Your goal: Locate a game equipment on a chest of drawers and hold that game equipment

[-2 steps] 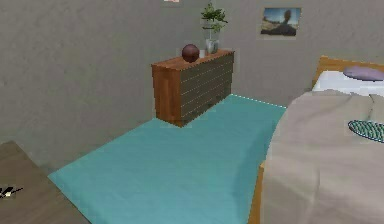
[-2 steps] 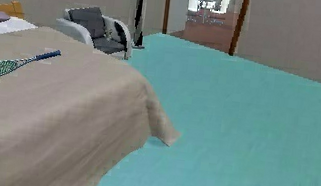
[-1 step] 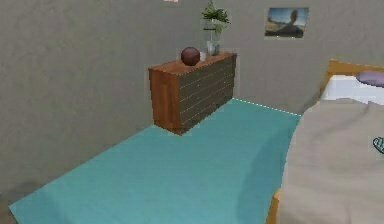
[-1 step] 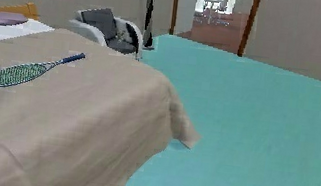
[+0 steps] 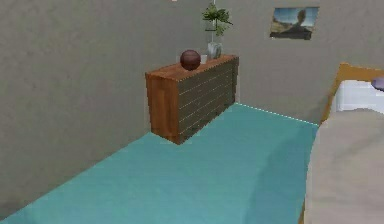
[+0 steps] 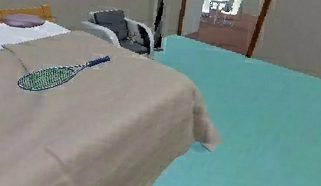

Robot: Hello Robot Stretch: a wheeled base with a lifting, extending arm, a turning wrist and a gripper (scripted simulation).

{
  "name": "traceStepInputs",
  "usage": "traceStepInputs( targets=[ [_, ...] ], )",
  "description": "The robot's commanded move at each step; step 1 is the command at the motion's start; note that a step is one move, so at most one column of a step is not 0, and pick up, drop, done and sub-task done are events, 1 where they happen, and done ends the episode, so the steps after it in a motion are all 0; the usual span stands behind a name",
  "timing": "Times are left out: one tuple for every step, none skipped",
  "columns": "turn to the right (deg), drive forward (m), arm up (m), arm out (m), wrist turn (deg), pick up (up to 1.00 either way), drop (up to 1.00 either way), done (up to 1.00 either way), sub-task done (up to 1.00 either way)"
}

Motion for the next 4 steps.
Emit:
traceStepInputs(
  targets=[
    [-12.0,0.0,0.0,0.0,0.0,0.0,0.0,0.0,0.0],
    [0.0,1.0,0.0,0.0,0.0,0.0,0.0,0.0,0.0],
    [-6.0,0.0,0.0,0.0,0.0,0.0,0.0,0.0,0.0],
    [0.0,0.25,0.0,0.0,0.0,0.0,0.0,0.0,0.0]
  ],
)
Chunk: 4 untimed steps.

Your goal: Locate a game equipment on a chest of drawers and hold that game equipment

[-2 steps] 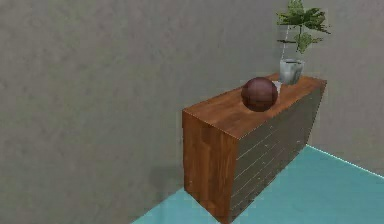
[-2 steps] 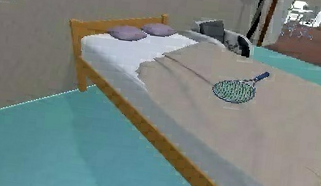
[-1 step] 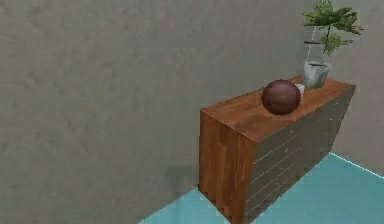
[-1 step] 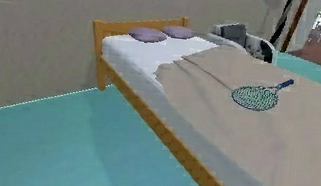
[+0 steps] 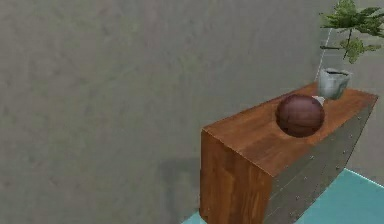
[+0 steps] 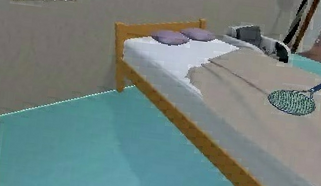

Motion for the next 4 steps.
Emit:
traceStepInputs(
  targets=[
    [45.0,0.0,0.0,0.0,0.0,0.0,0.0,0.0,0.0],
    [6.0,0.0,0.0,0.0,0.0,0.0,0.0,0.0,0.0],
    [0.0,0.3,0.0,0.0,0.0,0.0,0.0,0.0,0.0],
    [-45.0,0.0,0.0,0.0,0.0,0.0,0.0,0.0,0.0]
  ],
)
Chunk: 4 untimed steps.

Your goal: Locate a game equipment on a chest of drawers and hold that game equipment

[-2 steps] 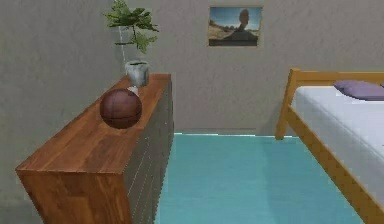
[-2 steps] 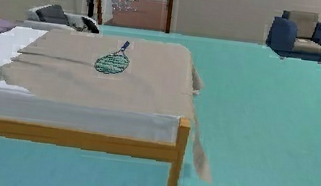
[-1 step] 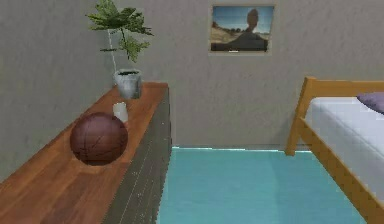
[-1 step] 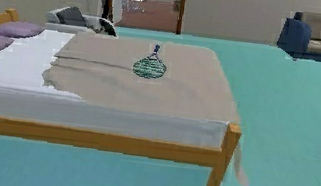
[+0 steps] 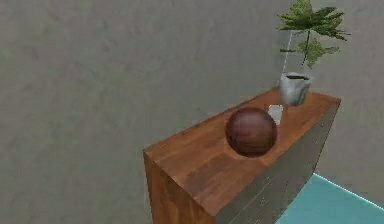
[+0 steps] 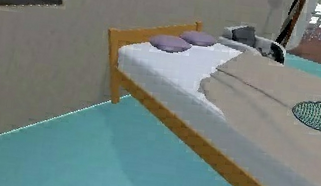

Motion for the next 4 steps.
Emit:
traceStepInputs(
  targets=[
    [-45.0,0.0,0.0,0.0,0.0,0.0,0.0,0.0,0.0],
    [-24.0,0.0,0.0,0.0,0.0,0.0,0.0,0.0,0.0],
    [0.0,0.0,0.5,0.0,0.0,0.0,0.0,0.0,0.0],
    [0.0,0.0,0.38,0.0,0.0,0.0,0.0,0.0,0.0]
  ],
)
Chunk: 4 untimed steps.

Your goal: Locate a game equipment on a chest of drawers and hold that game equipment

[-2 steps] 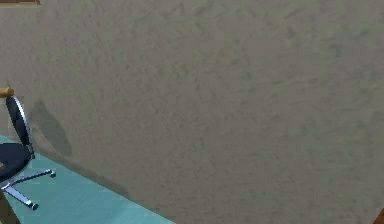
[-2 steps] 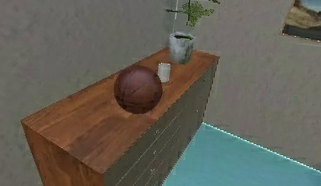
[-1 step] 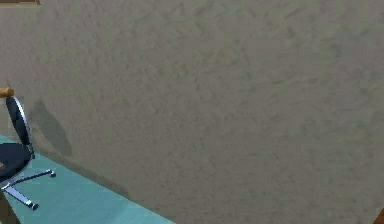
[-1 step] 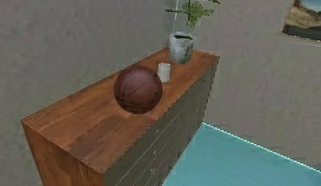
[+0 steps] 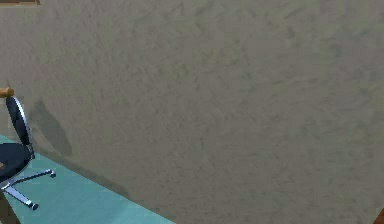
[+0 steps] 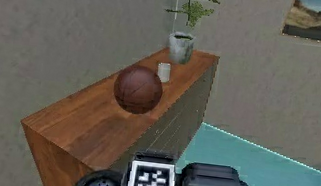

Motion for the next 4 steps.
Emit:
traceStepInputs(
  targets=[
    [0.0,0.0,0.0,0.44,0.0,0.0,0.0,0.0,0.0],
    [0.0,0.0,0.0,0.0,45.0,0.0,0.0,0.0,0.0],
    [0.0,0.0,0.0,0.0,45.0,0.0,0.0,0.0,0.0],
    [0.0,0.0,0.0,0.0,45.0,0.0,0.0,0.0,0.0]
  ],
)
